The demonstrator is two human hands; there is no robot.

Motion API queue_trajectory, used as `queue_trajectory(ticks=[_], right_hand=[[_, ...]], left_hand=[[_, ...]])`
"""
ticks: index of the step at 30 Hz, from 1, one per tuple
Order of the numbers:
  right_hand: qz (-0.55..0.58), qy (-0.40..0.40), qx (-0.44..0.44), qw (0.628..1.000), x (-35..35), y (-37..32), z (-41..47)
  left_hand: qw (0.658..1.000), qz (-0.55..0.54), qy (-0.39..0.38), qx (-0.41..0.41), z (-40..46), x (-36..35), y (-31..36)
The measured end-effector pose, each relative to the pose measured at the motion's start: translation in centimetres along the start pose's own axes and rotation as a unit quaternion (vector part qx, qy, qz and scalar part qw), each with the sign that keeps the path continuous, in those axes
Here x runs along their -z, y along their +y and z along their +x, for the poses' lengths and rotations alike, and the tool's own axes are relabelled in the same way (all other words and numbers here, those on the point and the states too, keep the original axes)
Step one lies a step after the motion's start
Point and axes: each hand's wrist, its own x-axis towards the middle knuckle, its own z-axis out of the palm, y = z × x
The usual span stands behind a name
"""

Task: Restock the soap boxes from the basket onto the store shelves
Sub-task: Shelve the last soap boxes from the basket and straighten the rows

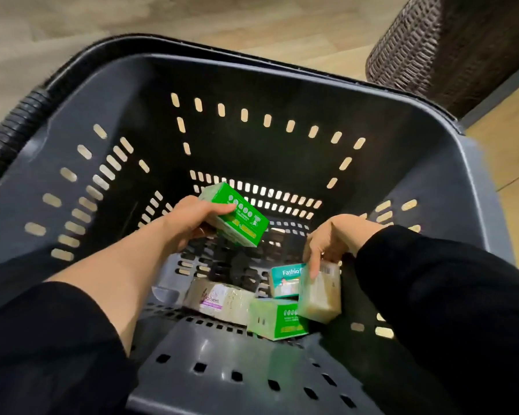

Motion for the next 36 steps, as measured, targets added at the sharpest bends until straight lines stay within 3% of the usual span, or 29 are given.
queue_trajectory(ticks=[3,8,11,13,22,31,34,36], right_hand=[[0.056,0.048,-0.035,0.997,-1.4,0.0,1.8],[-0.114,0.109,-0.044,0.987,-3.6,-0.8,1.6],[-0.066,-0.014,-0.048,0.997,-4.1,-0.9,1.6],[-0.026,-0.056,-0.039,0.997,-4.3,-1.1,1.0],[0.001,-0.051,-0.074,0.996,-5.8,-0.5,2.3],[0.101,-0.032,0.113,0.988,-4.4,0.5,0.9],[0.142,-0.015,0.203,0.969,-2.5,1.0,-0.9],[0.233,0.039,0.251,0.939,-1.3,1.6,-1.8]], left_hand=[[1.0,-0.006,0.004,-0.014,-0.7,0.2,0.2],[0.999,0.006,0.03,-0.018,-1.6,0.7,0.2],[0.998,0.012,0.049,-0.022,-2.1,0.6,0.5],[0.998,0.006,0.058,-0.027,-2.4,0.3,0.8],[0.996,-0.008,0.08,-0.038,-3.1,-0.5,1.5],[0.995,-0.019,0.092,-0.04,-3.1,-0.6,1.5],[0.994,-0.027,0.1,-0.037,-3.1,-0.5,1.6],[0.992,-0.045,0.116,-0.036,-3.2,-0.2,1.9]])
